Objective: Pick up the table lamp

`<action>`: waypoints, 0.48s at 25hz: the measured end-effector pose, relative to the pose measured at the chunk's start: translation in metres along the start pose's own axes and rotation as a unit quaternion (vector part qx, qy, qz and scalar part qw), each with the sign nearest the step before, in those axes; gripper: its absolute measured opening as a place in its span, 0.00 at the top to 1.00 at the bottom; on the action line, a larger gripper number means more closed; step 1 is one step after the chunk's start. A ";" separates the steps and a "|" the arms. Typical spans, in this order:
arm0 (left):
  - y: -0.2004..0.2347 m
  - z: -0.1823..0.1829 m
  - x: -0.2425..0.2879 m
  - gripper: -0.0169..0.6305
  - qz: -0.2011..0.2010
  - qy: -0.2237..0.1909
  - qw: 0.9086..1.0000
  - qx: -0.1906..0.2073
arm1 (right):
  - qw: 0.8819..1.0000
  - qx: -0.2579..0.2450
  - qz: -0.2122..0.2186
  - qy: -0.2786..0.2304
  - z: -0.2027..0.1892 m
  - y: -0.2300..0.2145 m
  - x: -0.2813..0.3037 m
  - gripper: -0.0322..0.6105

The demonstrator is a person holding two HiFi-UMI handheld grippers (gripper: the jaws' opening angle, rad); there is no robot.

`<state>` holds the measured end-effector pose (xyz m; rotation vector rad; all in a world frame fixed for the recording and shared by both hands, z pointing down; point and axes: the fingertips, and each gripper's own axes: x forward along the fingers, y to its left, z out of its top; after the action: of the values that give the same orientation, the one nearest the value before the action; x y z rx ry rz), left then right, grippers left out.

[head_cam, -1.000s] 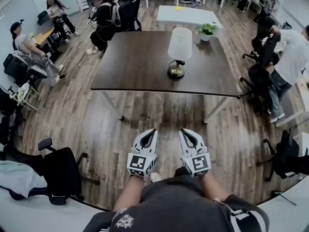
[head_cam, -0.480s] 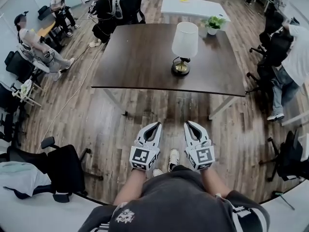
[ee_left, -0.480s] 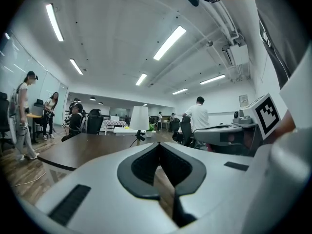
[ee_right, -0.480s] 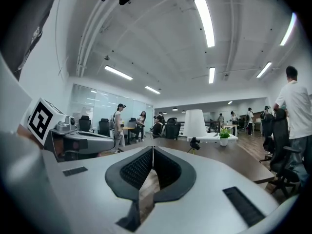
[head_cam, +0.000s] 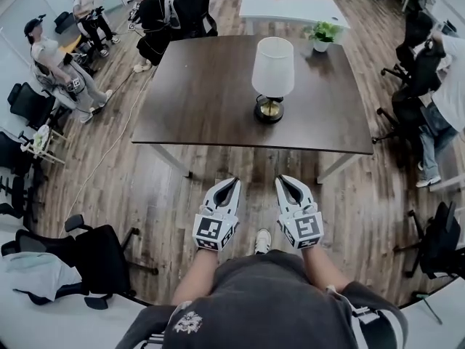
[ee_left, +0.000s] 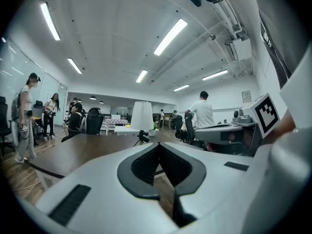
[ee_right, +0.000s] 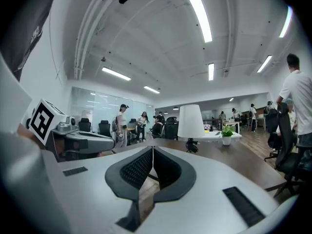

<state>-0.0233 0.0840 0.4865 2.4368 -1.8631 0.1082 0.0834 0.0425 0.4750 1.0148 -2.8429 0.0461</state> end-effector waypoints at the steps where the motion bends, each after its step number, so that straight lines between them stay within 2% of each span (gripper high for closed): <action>1: 0.002 -0.001 0.007 0.96 0.001 0.001 1.000 0.000 | 1.000 0.002 0.003 0.000 -0.002 -0.005 0.005 0.91; 6: 0.004 -0.013 0.018 0.96 0.009 0.019 1.000 -0.006 | 1.000 0.015 0.008 0.004 -0.012 -0.015 0.017 0.91; 12: 0.016 -0.012 0.033 0.96 -0.004 0.027 1.000 0.002 | 1.000 0.024 0.000 0.005 -0.014 -0.021 0.035 0.91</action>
<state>-0.0304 0.0494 0.5015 2.4198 -1.8321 0.1747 0.0715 0.0051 0.4931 1.0220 -2.8455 0.1195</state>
